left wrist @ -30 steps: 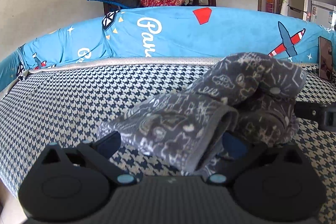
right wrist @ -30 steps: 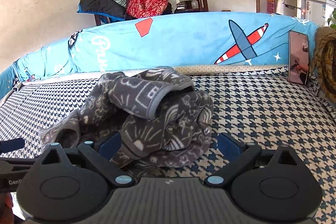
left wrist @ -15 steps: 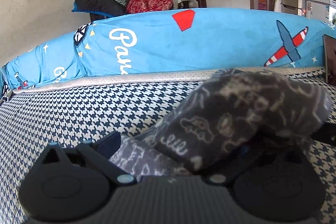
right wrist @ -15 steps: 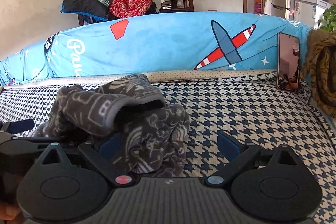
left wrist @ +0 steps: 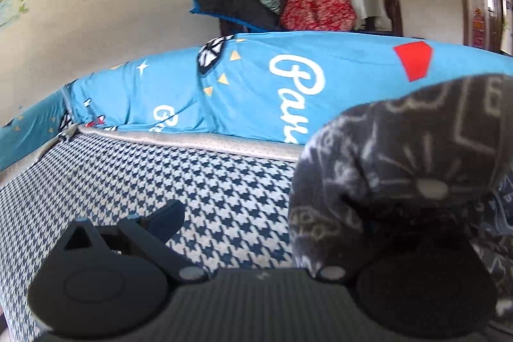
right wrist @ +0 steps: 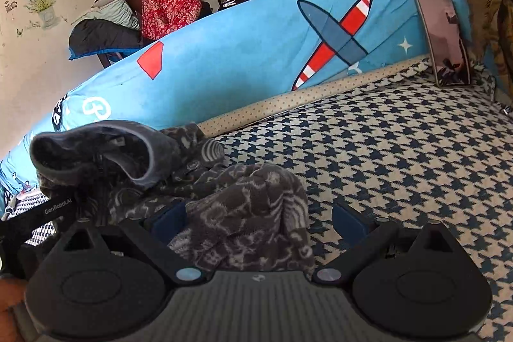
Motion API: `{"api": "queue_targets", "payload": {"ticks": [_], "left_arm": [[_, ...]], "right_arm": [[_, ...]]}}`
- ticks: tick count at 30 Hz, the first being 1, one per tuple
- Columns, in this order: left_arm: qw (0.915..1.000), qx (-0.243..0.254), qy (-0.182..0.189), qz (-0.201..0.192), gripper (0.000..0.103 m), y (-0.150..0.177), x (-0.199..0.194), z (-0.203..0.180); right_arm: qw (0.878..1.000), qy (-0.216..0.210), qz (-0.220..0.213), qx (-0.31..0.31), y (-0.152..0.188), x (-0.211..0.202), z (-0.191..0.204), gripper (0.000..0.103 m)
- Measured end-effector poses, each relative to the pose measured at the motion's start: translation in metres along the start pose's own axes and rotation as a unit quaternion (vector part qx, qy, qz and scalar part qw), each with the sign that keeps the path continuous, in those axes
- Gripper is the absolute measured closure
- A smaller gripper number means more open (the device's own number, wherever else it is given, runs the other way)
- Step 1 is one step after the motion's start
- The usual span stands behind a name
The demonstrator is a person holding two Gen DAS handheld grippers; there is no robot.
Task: Fold clothes
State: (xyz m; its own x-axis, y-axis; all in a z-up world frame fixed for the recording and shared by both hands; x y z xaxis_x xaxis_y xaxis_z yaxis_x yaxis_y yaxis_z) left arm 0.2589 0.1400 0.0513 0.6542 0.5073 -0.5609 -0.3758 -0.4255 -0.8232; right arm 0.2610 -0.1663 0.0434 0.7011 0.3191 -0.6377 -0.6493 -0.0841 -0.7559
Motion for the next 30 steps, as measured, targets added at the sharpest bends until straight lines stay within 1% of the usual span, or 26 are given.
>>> {"api": "queue_targets", "payload": {"ticks": [1, 4, 7, 8, 11, 15, 18, 22, 23, 26, 30], "left_arm": [[0.9997, -0.021, -0.006, 0.009, 0.0, -0.004, 0.006, 0.009], [0.9982, -0.051, -0.028, 0.016, 0.0, -0.008, 0.015, 0.025], [0.9976, -0.034, -0.059, 0.007, 0.0, -0.01, 0.016, 0.029], [0.9976, -0.038, -0.058, 0.007, 0.0, -0.012, 0.014, 0.031], [0.9973, -0.062, -0.038, 0.012, 0.0, -0.015, 0.007, 0.041], [0.9968, -0.077, -0.016, 0.018, 0.0, -0.018, -0.004, 0.048], [0.9966, -0.081, -0.011, 0.014, 0.0, -0.02, -0.015, 0.051], [0.9945, -0.095, 0.029, 0.031, 0.0, -0.017, -0.029, 0.051], [0.9941, -0.095, 0.038, 0.035, 0.0, -0.016, -0.031, 0.049], [0.9949, -0.077, 0.051, 0.04, 0.0, -0.01, -0.037, 0.04], [0.9953, -0.056, 0.057, 0.055, 0.0, -0.002, -0.04, 0.03]], "right_arm": [[1.0, -0.006, 0.001, 0.001, 0.0, 0.003, 0.003, 0.005], [1.0, -0.018, 0.007, -0.004, 0.002, 0.01, 0.012, 0.005], [1.0, -0.015, 0.02, -0.015, 0.006, 0.016, 0.021, 0.004], [0.999, -0.015, 0.025, -0.017, 0.007, 0.018, 0.023, 0.004], [0.999, -0.013, 0.035, -0.021, 0.011, 0.022, 0.028, 0.004], [0.999, -0.013, 0.039, -0.033, 0.015, 0.024, 0.032, 0.004], [0.998, -0.013, 0.04, -0.036, 0.017, 0.025, 0.032, 0.004], [0.999, -0.009, 0.043, -0.029, 0.018, 0.027, 0.032, 0.002], [0.999, -0.008, 0.043, -0.028, 0.018, 0.027, 0.032, 0.001], [0.999, -0.003, 0.042, -0.028, 0.018, 0.027, 0.034, 0.0], [0.999, -0.001, 0.039, -0.024, 0.018, 0.028, 0.033, 0.0]]}}
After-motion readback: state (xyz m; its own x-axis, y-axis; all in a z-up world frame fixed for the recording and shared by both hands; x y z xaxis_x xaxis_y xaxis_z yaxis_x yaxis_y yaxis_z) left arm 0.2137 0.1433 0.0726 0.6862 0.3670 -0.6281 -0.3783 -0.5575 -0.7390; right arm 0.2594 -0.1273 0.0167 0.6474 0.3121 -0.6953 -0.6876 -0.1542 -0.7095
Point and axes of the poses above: each gripper's, at about its wrist camera, not at the fingertips, and x roughly the way its jaws point, z to its left, y to its underside, the point moved 4 cm from there along x, roughly the way its jaws point, and after that the axes turned 14 degrees about -x, right-handed, at the moved point
